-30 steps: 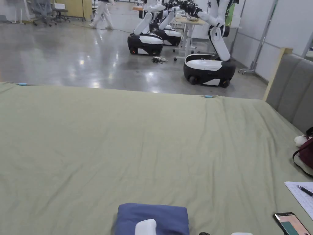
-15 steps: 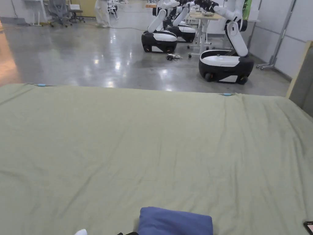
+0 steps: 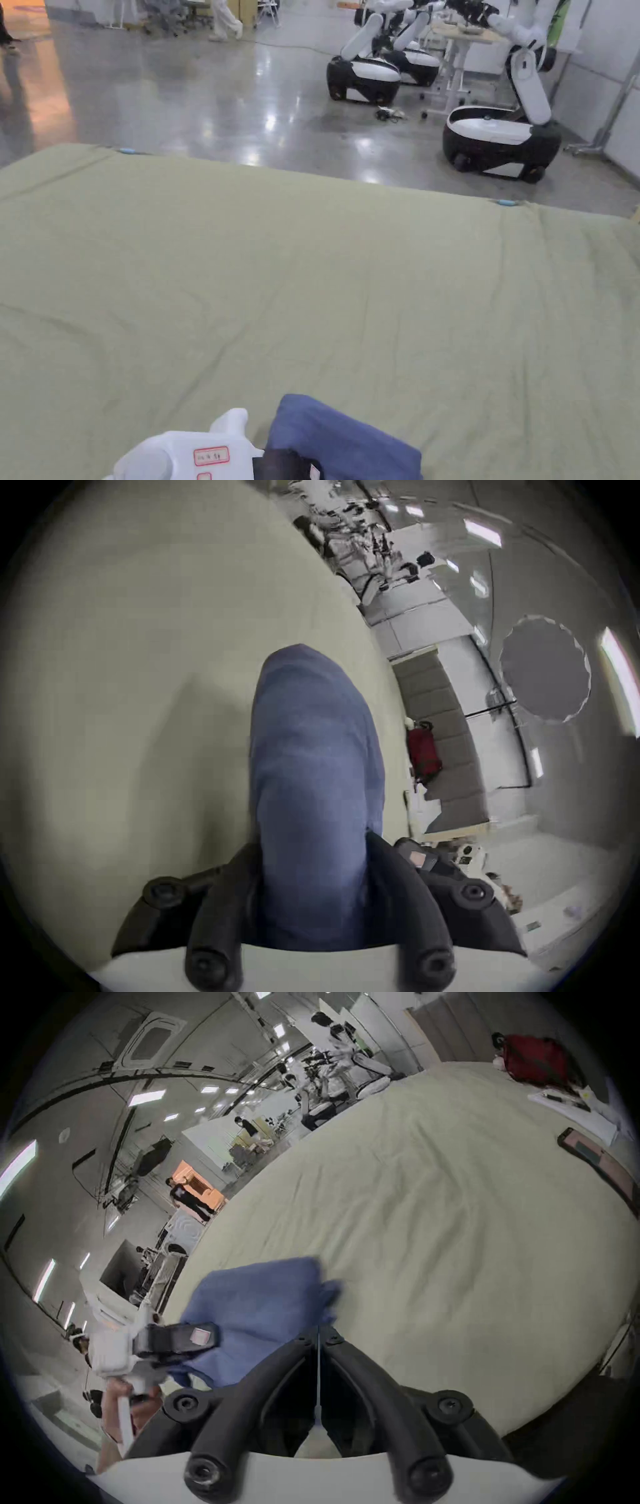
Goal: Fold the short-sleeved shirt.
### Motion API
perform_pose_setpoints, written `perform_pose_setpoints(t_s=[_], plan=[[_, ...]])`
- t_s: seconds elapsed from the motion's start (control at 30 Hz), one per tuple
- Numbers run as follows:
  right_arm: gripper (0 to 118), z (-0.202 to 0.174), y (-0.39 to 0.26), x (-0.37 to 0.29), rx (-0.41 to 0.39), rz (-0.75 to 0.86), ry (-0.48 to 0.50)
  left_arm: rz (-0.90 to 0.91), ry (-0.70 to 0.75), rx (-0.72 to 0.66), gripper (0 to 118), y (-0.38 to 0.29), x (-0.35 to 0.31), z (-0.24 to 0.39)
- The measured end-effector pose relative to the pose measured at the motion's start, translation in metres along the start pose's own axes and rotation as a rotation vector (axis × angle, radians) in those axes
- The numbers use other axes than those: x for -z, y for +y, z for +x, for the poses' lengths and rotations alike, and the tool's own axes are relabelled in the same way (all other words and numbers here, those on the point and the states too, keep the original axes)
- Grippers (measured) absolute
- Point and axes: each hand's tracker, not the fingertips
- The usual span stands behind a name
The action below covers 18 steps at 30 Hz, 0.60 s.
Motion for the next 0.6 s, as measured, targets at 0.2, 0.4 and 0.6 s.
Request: perform_pose_setpoints(t_s=[0.2,0.4,0.6], plan=[[6,-0.044,-0.008,0.0,-0.046,0.006,0.026,0.064,0.15,0.068,21,0.065,-0.132,-0.093],[6,-0.061,-0.028,0.032,-0.13,-0.037,0.057,0.175,0.382,0.035,21,0.119,-0.252,-0.204],[6,-0.092,-0.047,0.043,-0.151,-0.087,0.09,0.238,0.431,-0.203,21,0.115,-0.304,-0.264]])
